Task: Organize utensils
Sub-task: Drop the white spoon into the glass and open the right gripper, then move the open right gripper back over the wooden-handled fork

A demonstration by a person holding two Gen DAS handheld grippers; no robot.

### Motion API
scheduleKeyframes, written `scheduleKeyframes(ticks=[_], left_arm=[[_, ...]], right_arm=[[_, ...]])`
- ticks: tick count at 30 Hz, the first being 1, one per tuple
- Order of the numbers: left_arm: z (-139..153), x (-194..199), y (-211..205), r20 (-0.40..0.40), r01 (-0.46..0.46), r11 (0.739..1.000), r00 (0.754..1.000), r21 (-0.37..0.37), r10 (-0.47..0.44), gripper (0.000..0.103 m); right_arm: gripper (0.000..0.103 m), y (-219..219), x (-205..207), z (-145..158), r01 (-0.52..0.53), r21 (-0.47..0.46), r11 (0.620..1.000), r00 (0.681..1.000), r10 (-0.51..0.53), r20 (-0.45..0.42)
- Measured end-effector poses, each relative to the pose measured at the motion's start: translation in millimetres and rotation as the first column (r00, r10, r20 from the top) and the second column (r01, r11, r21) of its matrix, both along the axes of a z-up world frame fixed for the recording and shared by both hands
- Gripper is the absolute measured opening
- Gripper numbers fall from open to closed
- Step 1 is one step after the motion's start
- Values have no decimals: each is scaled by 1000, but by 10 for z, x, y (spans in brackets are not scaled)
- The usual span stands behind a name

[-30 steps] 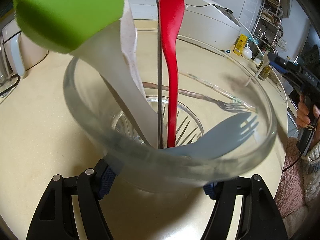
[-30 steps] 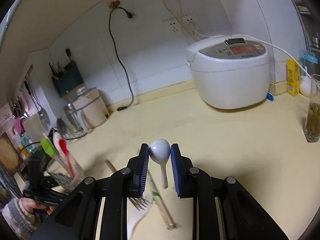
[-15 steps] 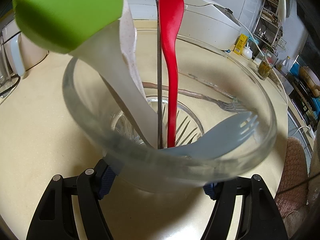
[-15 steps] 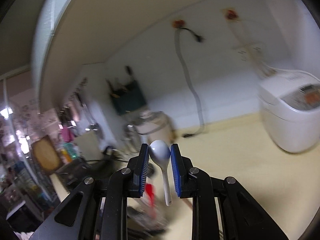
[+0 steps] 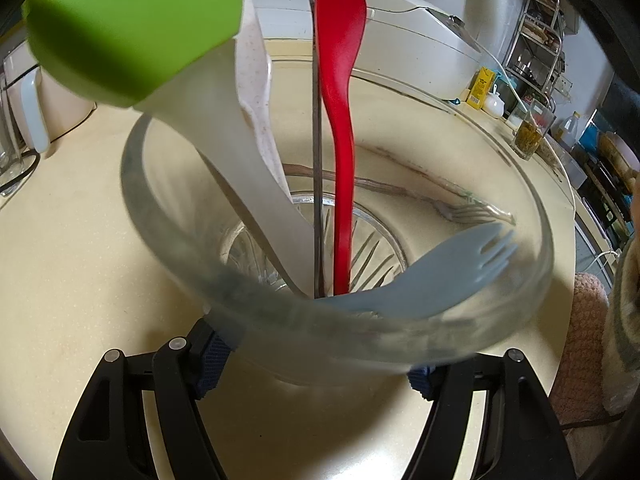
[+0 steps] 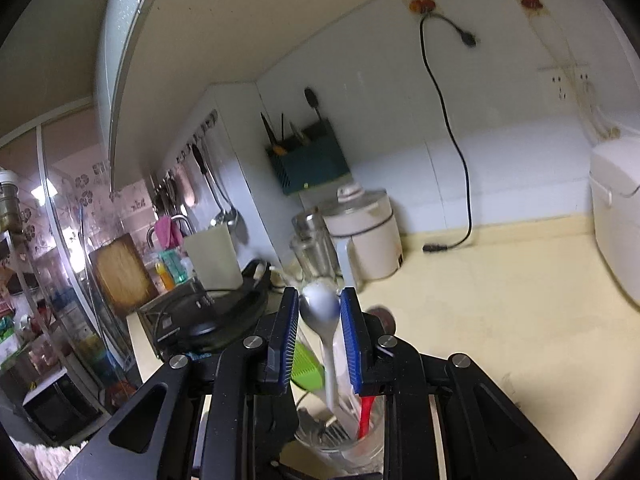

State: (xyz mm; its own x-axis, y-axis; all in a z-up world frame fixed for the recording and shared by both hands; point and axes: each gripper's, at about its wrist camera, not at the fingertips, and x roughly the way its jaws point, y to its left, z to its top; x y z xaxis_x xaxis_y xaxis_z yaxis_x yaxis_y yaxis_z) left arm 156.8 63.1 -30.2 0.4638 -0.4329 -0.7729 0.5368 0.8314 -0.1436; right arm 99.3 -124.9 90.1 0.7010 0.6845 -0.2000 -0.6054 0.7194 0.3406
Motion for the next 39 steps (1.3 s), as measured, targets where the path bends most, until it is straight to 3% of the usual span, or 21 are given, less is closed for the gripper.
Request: scheduleKeyframes(ticks=[23,31,39], left_arm=[[2,-1,17,3,-1,1000,1000,9,1,76],[0,1,7,2,-1,1000,1000,6,1,76],[1,4,9,3,-1,1000,1000,9,1,76]], right_arm=[[20,-151,90,-276,43,-56,998,994,-48,-94],[20,-473,79,-255,121,-47,992,986,-125,-114],[20,-1041,34,-543,238,-57,970,946,-245,-213]])
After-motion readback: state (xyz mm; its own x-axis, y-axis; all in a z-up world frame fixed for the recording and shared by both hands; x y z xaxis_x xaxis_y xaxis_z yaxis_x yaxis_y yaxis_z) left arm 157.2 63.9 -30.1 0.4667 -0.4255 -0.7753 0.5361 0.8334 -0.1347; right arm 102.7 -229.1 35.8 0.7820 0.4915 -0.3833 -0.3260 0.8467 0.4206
